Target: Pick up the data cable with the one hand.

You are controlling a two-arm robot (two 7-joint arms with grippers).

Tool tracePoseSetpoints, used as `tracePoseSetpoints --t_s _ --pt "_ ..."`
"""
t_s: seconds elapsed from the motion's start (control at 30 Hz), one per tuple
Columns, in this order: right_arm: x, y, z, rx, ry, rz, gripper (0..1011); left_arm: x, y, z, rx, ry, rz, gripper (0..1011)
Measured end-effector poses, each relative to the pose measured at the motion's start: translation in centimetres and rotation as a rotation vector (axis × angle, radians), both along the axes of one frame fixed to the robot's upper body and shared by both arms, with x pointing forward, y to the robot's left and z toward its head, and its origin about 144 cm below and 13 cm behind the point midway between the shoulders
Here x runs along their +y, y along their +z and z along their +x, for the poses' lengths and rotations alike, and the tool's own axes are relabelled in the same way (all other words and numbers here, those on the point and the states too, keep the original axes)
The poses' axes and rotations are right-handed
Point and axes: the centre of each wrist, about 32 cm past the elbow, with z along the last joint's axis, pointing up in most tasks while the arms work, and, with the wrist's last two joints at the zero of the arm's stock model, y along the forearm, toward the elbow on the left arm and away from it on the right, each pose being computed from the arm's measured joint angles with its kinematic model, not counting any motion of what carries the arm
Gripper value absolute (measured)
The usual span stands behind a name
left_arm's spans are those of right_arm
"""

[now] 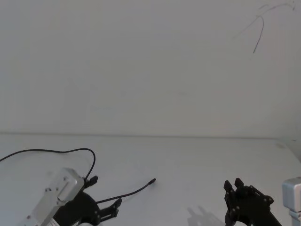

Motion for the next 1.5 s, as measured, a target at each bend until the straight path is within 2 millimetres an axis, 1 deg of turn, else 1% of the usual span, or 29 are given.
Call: tracePoseSetpoints --t_s 0.17,0.4,0.5,0.7,0.8,0.83,0.93,0.97,1.07,1.1,1.13,1.2,1.27,1.3,1.37,1.4,1.5 --pt "0.0 0.0 0.0 0.0 0.0 0.0 251 0.9 -0.7 0.5 0.038 -0.026 0.024 1001" --pt "0.0 0.0 0.0 0.0 0.0 0.0 251 1.3 -1.0 1.1 0.048 -0.048 0.033 1001" --pt "0.0 0.0 0.0 0.0 0.0 0.0 251 1.2 -0.9 1.4 0.043 -0.058 0.03 1001" --pt "0.0 0.0 0.0 0.0 0.0 0.0 251 0.8 0.1 2.3 0.013 -0.09 0.018 1000" --pt "0.0 0.0 0.0 0.0 0.0 0.0 251 0.6 0.6 2.7 0.0 -0.105 0.016 945" --pt "0.0 0.0 0.0 0.0 0.0 0.0 251 0.5 0.7 2.8 -0.003 -0.108 0.015 907" --pt "0.0 0.0 0.0 0.0 0.0 0.0 251 0.4 0.8 3.0 -0.006 -0.113 0.017 865" --pt "0.0 0.0 0.0 0.0 0.0 0.0 251 0.4 0.8 3.0 -0.005 -0.113 0.019 816" --pt "0.0 0.0 0.0 0.0 0.0 0.0 251 0.4 0.7 2.9 0.008 -0.111 0.025 756" --pt "0.0 0.0 0.0 0.0 0.0 0.0 251 0.5 0.7 2.9 0.013 -0.111 0.027 699" --pt "0.0 0.0 0.0 0.0 0.0 0.0 251 0.5 0.6 2.9 0.018 -0.11 0.029 685" --pt "0.0 0.0 0.0 0.0 0.0 0.0 251 0.6 0.4 2.8 0.037 -0.107 0.038 599" --pt "0.0 0.0 0.0 0.0 0.0 0.0 251 0.7 0.1 2.8 0.051 -0.105 0.045 559" --pt "0.0 0.0 0.0 0.0 0.0 0.0 251 0.8 -0.1 2.7 0.065 -0.102 0.052 497" --pt "0.0 0.0 0.0 0.0 0.0 0.0 251 1.0 -0.4 2.7 0.083 -0.097 0.06 453" --pt "0.0 0.0 0.0 0.0 0.0 0.0 251 1.1 -0.5 2.6 0.089 -0.095 0.062 440" --pt "0.0 0.0 0.0 0.0 0.0 0.0 251 1.2 -0.8 2.6 0.107 -0.091 0.068 501"
